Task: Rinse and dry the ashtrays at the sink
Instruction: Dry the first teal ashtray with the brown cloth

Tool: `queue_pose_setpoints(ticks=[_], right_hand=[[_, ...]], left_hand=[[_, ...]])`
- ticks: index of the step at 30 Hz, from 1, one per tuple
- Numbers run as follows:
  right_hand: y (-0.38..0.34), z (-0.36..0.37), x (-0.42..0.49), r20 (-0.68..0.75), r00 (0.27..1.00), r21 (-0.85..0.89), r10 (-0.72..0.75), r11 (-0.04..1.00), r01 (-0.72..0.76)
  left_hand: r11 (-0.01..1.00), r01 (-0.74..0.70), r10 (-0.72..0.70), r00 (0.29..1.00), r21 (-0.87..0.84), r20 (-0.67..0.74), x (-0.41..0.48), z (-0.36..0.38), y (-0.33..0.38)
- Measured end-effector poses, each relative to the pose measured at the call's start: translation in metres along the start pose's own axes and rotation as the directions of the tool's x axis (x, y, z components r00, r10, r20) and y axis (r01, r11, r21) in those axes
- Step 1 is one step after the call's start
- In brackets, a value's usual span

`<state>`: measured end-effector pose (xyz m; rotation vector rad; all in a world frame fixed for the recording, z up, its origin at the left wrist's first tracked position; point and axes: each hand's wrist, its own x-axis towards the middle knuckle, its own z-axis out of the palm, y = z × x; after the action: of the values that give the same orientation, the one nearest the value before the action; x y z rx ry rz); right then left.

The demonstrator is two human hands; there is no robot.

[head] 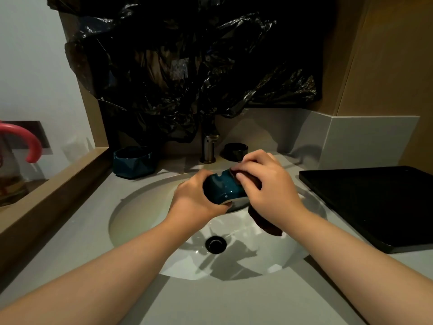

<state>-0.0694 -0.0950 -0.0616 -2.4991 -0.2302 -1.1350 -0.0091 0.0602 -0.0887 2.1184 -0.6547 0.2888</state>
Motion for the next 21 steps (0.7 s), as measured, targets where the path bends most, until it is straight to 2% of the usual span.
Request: queue_pose_setpoints(ticks=[2, 4, 5, 7, 9, 12, 15, 19, 21], right_hand=[[0.007, -0.001, 0.002, 0.008, 0.987, 0.150, 0.161, 0.976, -0.160], [0.021, -0.001, 0.004, 0.146, 0.915, 0.257, 0.375, 0.879, -0.401], [0.030, -0.001, 0.006, 0.234, 0.859, 0.253, 0.455, 0.825, -0.506], [0.044, -0.008, 0.007, 0.400, 0.738, 0.130, 0.543, 0.764, -0.632], [0.054, -0.020, 0.007, 0.528, 0.659, -0.006, 0.535, 0.778, -0.628], [0.047, -0.042, 0.010, 0.696, 0.590, -0.023, 0.410, 0.833, -0.553], [0.033, -0.046, 0.013, 0.721, 0.607, 0.022, 0.335, 0.864, -0.503], [0.027, -0.039, 0.013, 0.626, 0.730, 0.092, 0.275, 0.903, -0.420], [0.028, -0.038, 0.012, 0.607, 0.747, 0.088, 0.270, 0.912, -0.401]], left_hand=[[0.999, 0.012, -0.013, 1.000, -0.042, -0.011, -0.001, -0.002, 0.002], [0.995, 0.046, -0.047, 0.999, -0.094, -0.006, -0.002, -0.003, 0.004], [0.991, 0.057, -0.058, 0.998, -0.124, -0.006, -0.002, -0.003, 0.004], [0.981, 0.074, -0.078, 0.997, -0.181, -0.016, 0.000, -0.003, 0.004], [0.974, 0.098, -0.105, 0.994, -0.206, -0.025, 0.002, -0.004, 0.003], [0.967, 0.129, -0.134, 0.991, -0.219, -0.010, 0.004, -0.006, 0.001], [0.936, 0.172, -0.165, 0.985, -0.306, 0.048, 0.003, -0.005, 0.002], [0.898, 0.205, -0.158, 0.976, -0.388, 0.151, 0.003, -0.004, 0.004], [0.917, 0.199, -0.139, 0.972, -0.346, 0.192, 0.002, -0.005, 0.002]])
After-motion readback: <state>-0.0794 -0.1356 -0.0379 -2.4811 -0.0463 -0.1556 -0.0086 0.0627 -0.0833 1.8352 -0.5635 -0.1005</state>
